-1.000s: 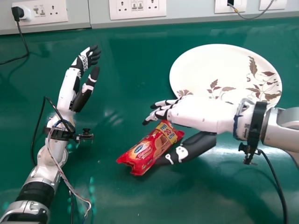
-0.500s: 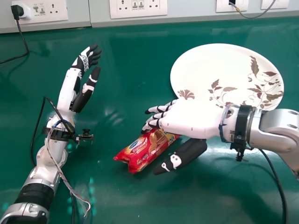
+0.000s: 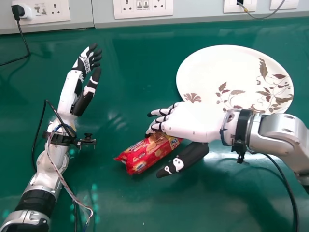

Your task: Pick up biscuit and place it in the plate

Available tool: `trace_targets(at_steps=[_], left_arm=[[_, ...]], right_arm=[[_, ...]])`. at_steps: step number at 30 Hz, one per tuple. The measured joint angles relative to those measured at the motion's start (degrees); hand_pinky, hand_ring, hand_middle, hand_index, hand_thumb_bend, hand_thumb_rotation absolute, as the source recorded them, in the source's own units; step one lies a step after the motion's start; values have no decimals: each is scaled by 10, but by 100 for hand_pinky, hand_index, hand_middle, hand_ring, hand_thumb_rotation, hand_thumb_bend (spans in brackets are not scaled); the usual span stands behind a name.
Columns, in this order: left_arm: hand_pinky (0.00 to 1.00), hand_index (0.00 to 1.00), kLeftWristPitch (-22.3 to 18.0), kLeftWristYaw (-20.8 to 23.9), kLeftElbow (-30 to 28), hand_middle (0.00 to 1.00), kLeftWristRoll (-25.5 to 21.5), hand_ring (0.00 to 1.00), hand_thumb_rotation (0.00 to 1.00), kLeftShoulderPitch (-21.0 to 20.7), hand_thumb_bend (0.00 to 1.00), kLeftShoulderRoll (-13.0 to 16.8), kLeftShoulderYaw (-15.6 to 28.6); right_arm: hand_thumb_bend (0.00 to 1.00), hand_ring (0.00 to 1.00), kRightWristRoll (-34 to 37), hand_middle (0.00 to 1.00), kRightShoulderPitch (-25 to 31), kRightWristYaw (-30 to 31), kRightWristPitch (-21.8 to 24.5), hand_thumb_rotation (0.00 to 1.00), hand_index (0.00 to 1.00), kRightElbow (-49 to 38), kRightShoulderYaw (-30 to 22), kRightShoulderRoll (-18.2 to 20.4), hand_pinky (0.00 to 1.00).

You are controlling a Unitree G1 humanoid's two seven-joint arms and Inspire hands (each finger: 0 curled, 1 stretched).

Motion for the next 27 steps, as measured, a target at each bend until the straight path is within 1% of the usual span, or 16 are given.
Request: trace_targets(at_steps=[2, 3, 4, 5, 6, 7, 8, 9, 10, 12, 13, 14, 17, 22, 24, 27], left_arm=[[86, 100, 0, 0, 0, 96, 0, 93, 92, 0, 77, 0, 0], [85, 100, 0, 0, 0, 96, 0, 93, 92, 0, 77, 0, 0], [85, 100, 0, 0, 0, 96, 1, 93, 91, 0, 77, 0, 0], [85, 100, 0, 0, 0, 96, 0, 94, 91, 0, 77, 0, 0], [85, 100, 0, 0, 0, 96, 1, 94, 91, 0, 76, 0, 0], [85, 100, 0, 0, -1, 96, 1, 95, 91, 0, 76, 0, 0], [85, 100, 0, 0, -1, 96, 2, 95, 90, 0, 74, 0, 0], [85, 100, 0, 1, -1, 96, 5, 95, 90, 0, 73, 0, 0], [85, 100, -1, 2, 0, 96, 6, 95, 91, 0, 73, 0, 0], [86, 100, -2, 5, 3, 97, 8, 97, 91, -1, 73, 0, 0], [86, 100, -3, 5, 3, 97, 8, 98, 90, -1, 73, 0, 0], [85, 100, -3, 5, 3, 97, 8, 98, 90, -1, 74, 0, 0], [85, 100, -1, 6, 0, 98, 10, 97, 90, 0, 74, -1, 0], [85, 100, 0, 10, 1, 98, 15, 100, 91, -1, 73, -1, 1], [85, 100, -1, 13, 3, 98, 17, 100, 91, -1, 72, -1, 1], [85, 100, -8, 16, 11, 97, 17, 100, 91, -6, 73, -1, 1]], right_arm=[[100, 72, -21, 74, -1, -23, -18, 18, 73, 11, 3, 6, 59], [100, 69, -32, 70, -2, -38, -27, 9, 70, 17, 4, 9, 56], [100, 67, -44, 68, -2, -53, -37, 5, 68, 24, 5, 11, 54], [97, 65, -55, 67, -2, -67, -45, 3, 66, 29, 6, 13, 52], [92, 62, -66, 65, -3, -81, -51, 1, 64, 34, 7, 15, 50], [90, 59, -79, 63, -3, -96, -59, 0, 62, 39, 8, 17, 47], [89, 54, -95, 59, -5, -115, -69, 0, 60, 45, 9, 18, 42], [71, 47, -112, 55, -6, -135, -80, 0, 55, 49, 9, 20, 37], [60, 44, -131, 52, -9, -157, -91, 0, 51, 54, 10, 23, 33], [54, 41, -161, 49, -19, -192, -108, 0, 49, 60, 13, 27, 29], [53, 41, -171, 47, -22, -202, -112, 0, 50, 63, 16, 27, 28], [52, 42, -181, 45, -25, -209, -115, 0, 50, 66, 17, 27, 29], [52, 43, -201, 44, -35, -222, -123, 0, 50, 66, 19, 26, 29], [52, 43, -213, 46, -41, -237, -133, 0, 50, 67, 19, 25, 29], [52, 41, -214, 46, -41, -245, -138, 0, 51, 68, 19, 24, 27], [52, 38, -214, 45, -41, -253, -138, 0, 52, 68, 19, 25, 23]])
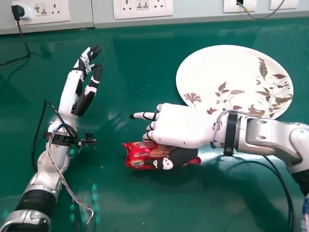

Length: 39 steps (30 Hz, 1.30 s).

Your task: Pick up biscuit and place it in the plate

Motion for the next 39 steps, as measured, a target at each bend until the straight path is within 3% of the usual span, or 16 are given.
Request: trace_targets(at_steps=[16, 20, 27, 31, 39], left_arm=[[86, 100, -1, 0, 2, 98, 0, 100, 91, -2, 76, 0, 0], [86, 100, -1, 0, 2, 97, 0, 100, 91, -2, 75, 0, 0], [86, 100, -2, 0, 3, 96, -1, 100, 89, -2, 75, 0, 0], [86, 100, -2, 0, 3, 96, -1, 100, 90, -2, 76, 0, 0], [87, 100, -2, -10, 3, 95, -1, 100, 89, -2, 76, -1, 0]], right_arm=[[52, 37, 5, 45, 8, -16, 32, 0, 52, -35, -21, -8, 19], [51, 37, 27, 43, 21, -16, 52, 0, 52, -62, -46, -16, 16], [52, 41, 74, 44, 36, 19, 84, 0, 50, -124, -97, -49, 22], [52, 43, 124, 44, 51, 34, 116, 0, 49, -146, -140, -61, 18], [52, 41, 129, 43, 49, 34, 129, 0, 48, -153, -215, -100, 17]])
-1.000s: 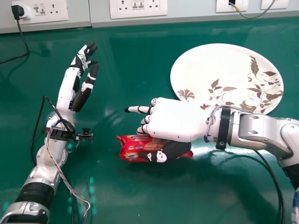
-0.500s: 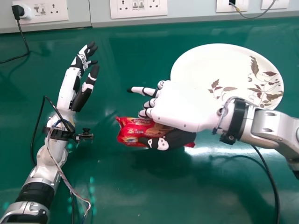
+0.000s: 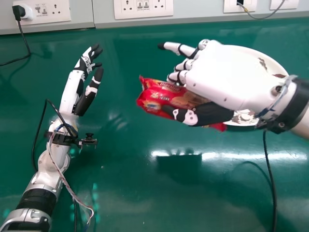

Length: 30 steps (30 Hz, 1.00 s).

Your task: Pick up biscuit and place it in the plate

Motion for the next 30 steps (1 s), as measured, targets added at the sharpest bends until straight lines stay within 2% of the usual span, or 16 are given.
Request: trace_targets(at_steps=[3, 4, 5, 9, 13, 16, 19, 22, 26, 30], left_arm=[[87, 100, 1, -3, -1, 96, -1, 100, 89, 0, 76, 0, 0], [87, 100, 3, -3, -2, 97, -1, 100, 89, 0, 75, 0, 0], [87, 100, 4, -4, -3, 97, -1, 100, 89, 1, 75, 0, 0], [87, 100, 4, -5, -4, 97, -6, 100, 89, 1, 75, 0, 0], [88, 100, 4, -5, -3, 97, -5, 100, 89, 1, 74, 0, 0], [87, 100, 4, -5, -3, 97, -5, 100, 91, 1, 75, 0, 0], [86, 100, 4, -4, -3, 97, -2, 100, 92, 2, 75, 1, 0], [84, 100, 4, -2, -4, 97, 1, 100, 92, 2, 75, 1, 0], [85, 100, 4, 2, -4, 97, 2, 100, 92, 2, 76, 1, 0], [85, 100, 5, 2, -4, 97, 1, 100, 91, 2, 76, 1, 0]], right_arm=[[52, 42, -6, 45, 0, -1, 22, 0, 49, 1, -36, -15, 16], [51, 44, -10, 46, 0, -5, 27, 0, 48, 4, -46, -20, 27], [51, 46, -16, 46, 0, -11, 30, 0, 46, 9, -55, -26, 33], [50, 46, -34, 47, -1, -21, 51, 0, 46, 42, -73, -49, 41], [50, 45, -58, 48, -3, -26, 89, 0, 45, 74, -75, -57, 40], [50, 44, -73, 47, -8, -29, 117, 0, 50, 98, -71, -58, 37], [50, 41, -87, 44, -19, -42, 143, 0, 52, 136, -55, -58, 33], [50, 42, -100, 48, -32, -64, 160, 0, 51, 182, -33, -58, 31], [50, 46, -131, 47, -60, -102, 166, 0, 46, 251, 12, -58, 39], [50, 43, -171, 46, -100, -154, 166, 0, 49, 314, 69, -58, 39]])
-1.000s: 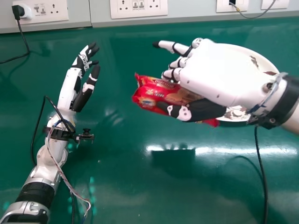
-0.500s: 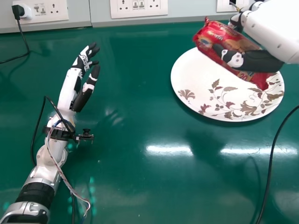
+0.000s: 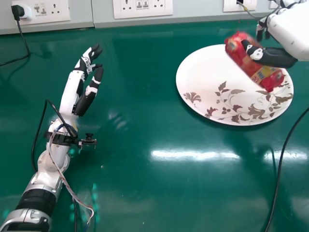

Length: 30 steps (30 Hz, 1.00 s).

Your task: Pick up biscuit and place it in the plate

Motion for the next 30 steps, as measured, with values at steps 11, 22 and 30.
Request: trace_targets(at_steps=[11, 22, 30], left_arm=[[85, 100, 0, 6, 1, 97, 4, 100, 92, 0, 76, 0, 0], [84, 100, 0, 6, 1, 98, 0, 100, 92, -1, 77, 0, 0], [86, 100, 0, 4, 3, 98, -1, 100, 91, -1, 76, 1, 0]], right_arm=[[50, 46, -26, 48, -58, -44, 32, 0, 49, 108, 106, 38, 39], [50, 44, 0, 47, -67, -54, 47, 0, 50, 134, 139, 47, 38], [78, 65, 88, 71, -11, 21, 94, 23, 72, 26, 69, 20, 52]])
